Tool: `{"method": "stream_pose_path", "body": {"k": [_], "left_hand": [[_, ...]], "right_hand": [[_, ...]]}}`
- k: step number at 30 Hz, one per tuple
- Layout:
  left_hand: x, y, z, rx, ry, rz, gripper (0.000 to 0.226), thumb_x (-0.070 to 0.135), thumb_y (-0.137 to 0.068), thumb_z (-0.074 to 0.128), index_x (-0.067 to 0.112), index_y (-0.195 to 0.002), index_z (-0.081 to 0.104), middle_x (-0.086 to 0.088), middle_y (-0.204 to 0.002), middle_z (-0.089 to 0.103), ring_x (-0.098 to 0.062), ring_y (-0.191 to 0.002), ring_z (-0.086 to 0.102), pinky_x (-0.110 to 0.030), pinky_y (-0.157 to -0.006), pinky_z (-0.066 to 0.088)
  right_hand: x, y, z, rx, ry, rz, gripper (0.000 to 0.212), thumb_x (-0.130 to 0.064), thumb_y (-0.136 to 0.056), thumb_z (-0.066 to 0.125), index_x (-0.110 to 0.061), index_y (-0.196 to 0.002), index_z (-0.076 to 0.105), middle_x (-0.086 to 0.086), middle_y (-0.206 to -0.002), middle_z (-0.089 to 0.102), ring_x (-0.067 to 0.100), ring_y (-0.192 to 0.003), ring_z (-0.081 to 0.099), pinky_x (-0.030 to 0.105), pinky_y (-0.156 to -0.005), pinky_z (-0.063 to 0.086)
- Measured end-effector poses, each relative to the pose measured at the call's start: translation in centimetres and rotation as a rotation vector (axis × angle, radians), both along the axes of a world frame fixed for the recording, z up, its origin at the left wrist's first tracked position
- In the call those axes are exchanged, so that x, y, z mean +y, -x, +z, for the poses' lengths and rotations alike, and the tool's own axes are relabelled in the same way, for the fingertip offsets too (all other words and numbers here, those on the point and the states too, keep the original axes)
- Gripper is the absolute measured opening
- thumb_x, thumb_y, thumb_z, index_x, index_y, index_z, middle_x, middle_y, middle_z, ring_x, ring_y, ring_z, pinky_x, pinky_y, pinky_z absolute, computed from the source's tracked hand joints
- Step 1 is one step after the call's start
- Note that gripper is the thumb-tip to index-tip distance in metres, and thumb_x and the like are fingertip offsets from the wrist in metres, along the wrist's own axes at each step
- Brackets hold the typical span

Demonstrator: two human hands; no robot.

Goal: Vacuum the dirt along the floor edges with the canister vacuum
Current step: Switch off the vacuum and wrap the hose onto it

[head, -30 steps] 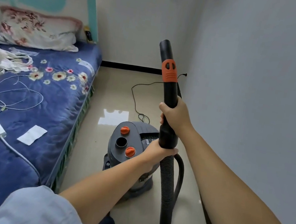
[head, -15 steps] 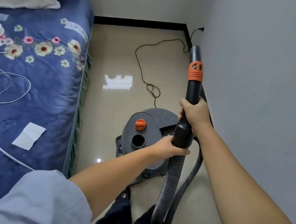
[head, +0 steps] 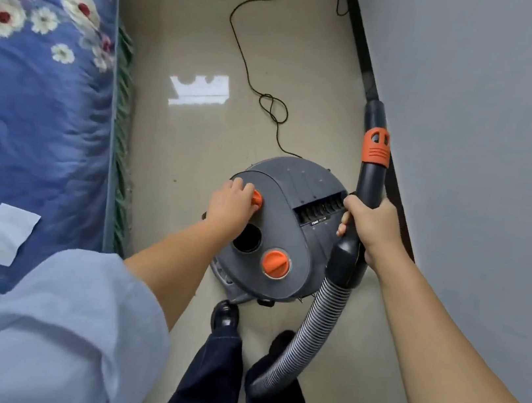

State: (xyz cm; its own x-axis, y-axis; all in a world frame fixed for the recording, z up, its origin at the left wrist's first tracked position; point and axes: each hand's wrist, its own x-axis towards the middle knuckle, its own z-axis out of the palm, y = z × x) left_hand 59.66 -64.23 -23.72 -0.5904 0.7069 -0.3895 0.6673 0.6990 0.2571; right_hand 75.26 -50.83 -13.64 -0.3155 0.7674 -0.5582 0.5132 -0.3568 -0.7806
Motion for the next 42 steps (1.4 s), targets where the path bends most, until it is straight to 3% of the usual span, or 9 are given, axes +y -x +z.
{"method": "stream_pose_path", "body": {"k": [9, 13, 18, 21, 27, 30, 33, 37, 42], "left_hand": [[1.6, -0.1, 0.4, -0.043, 0.076, 0.099, 0.027, 0.013, -0.097, 0.036, 0.002, -0.120, 0.046, -0.017, -0.127, 0.047, -0.033, -0.119, 0.044, -0.040, -0.090, 0.040], [0.0, -1.7, 2.3, -0.141, -0.152, 0.106, 0.033, 0.030, -0.095, 0.046, 0.005, -0.115, 0.052, -0.014, -0.121, 0.051, -0.030, -0.115, 0.047, -0.039, -0.093, 0.041], [-4.8, -9.3, 8.7, -1.061, -0.324, 0.126, 0.018, 0.037, -0.096, 0.047, 0.024, -0.103, 0.057, 0.002, -0.096, 0.065, -0.005, -0.088, 0.062, -0.020, -0.082, 0.048], [-7.7, -10.2, 10.1, -0.889, -0.411, 0.052, 0.022, 0.028, -0.084, 0.069, 0.033, -0.095, 0.051, 0.010, -0.084, 0.060, 0.008, -0.070, 0.057, -0.009, -0.067, 0.047], [-9.2, -11.1, 14.2, -0.509, -0.314, -0.183, 0.037, 0.032, -0.081, 0.069, 0.017, -0.109, 0.049, -0.001, -0.091, 0.062, -0.015, -0.082, 0.061, -0.035, -0.074, 0.055], [-9.9, -13.1, 16.8, -0.471, -0.263, -0.288, 0.036, 0.030, -0.082, 0.067, 0.016, -0.110, 0.050, 0.001, -0.091, 0.062, -0.015, -0.083, 0.061, -0.033, -0.074, 0.056], [-11.1, -14.1, 19.2, -0.457, -0.217, -0.332, 0.027, 0.027, -0.082, 0.066, 0.019, -0.103, 0.050, 0.007, -0.082, 0.056, -0.010, -0.073, 0.057, -0.020, -0.064, 0.049], [-12.1, -13.2, 24.0, -0.345, -0.068, -0.396, 0.029, 0.028, -0.080, 0.067, 0.025, -0.103, 0.051, 0.007, -0.082, 0.059, -0.009, -0.069, 0.056, -0.017, -0.063, 0.046], [-12.0, -11.2, 29.1, -0.037, -0.230, -0.383, 0.025, 0.022, -0.077, 0.067, 0.021, -0.100, 0.056, 0.003, -0.082, 0.062, -0.015, -0.071, 0.056, -0.028, -0.066, 0.048]], "right_hand": [[0.1, 0.8, 0.3, 0.033, 0.033, -0.076, 0.012, -0.004, -0.081, 0.056, -0.011, -0.083, 0.046, 0.002, -0.046, 0.048, 0.015, -0.034, 0.044, 0.025, -0.043, 0.042], [-0.1, 0.6, 2.3, 0.115, 0.109, -0.201, 0.012, -0.001, -0.083, 0.054, -0.009, -0.084, 0.044, 0.002, -0.045, 0.047, 0.015, -0.034, 0.042, 0.024, -0.044, 0.042], [-1.1, 1.3, 6.8, 0.260, 0.209, -0.380, 0.012, -0.005, -0.085, 0.057, -0.010, -0.084, 0.046, 0.003, -0.046, 0.050, 0.012, -0.033, 0.047, 0.023, -0.047, 0.049], [-1.3, 0.6, 9.8, 0.329, 0.194, -0.412, 0.011, -0.009, -0.084, 0.059, -0.011, -0.085, 0.048, -0.002, -0.040, 0.052, 0.010, -0.033, 0.049, 0.023, -0.044, 0.049], [-2.7, -4.1, 13.1, 0.278, 0.090, -0.375, 0.030, -0.017, -0.088, 0.057, -0.010, -0.115, 0.044, 0.006, -0.084, 0.064, 0.011, -0.052, 0.059, 0.025, -0.051, 0.050], [-3.7, -8.1, 12.9, -0.141, -0.365, -0.013, 0.068, -0.028, -0.091, 0.055, -0.010, -0.147, 0.020, 0.017, -0.136, 0.044, 0.026, -0.107, 0.056, 0.031, -0.078, 0.047], [-6.3, -11.7, 13.9, -0.442, -1.059, 0.607, 0.072, -0.053, -0.091, 0.042, -0.018, -0.151, 0.021, 0.013, -0.153, 0.026, 0.029, -0.144, 0.014, 0.051, -0.114, 0.011], [-12.4, -13.0, 14.6, -0.327, -1.185, 1.311, 0.071, -0.063, -0.088, 0.043, -0.024, -0.147, 0.031, 0.000, -0.145, 0.044, 0.020, -0.141, 0.029, 0.052, -0.115, -0.003], [-13.4, -11.3, 16.4, -0.162, -1.297, 0.931, 0.054, -0.051, -0.087, 0.058, -0.013, -0.125, 0.053, 0.006, -0.111, 0.063, 0.027, -0.097, 0.060, 0.032, -0.080, 0.040]]}}
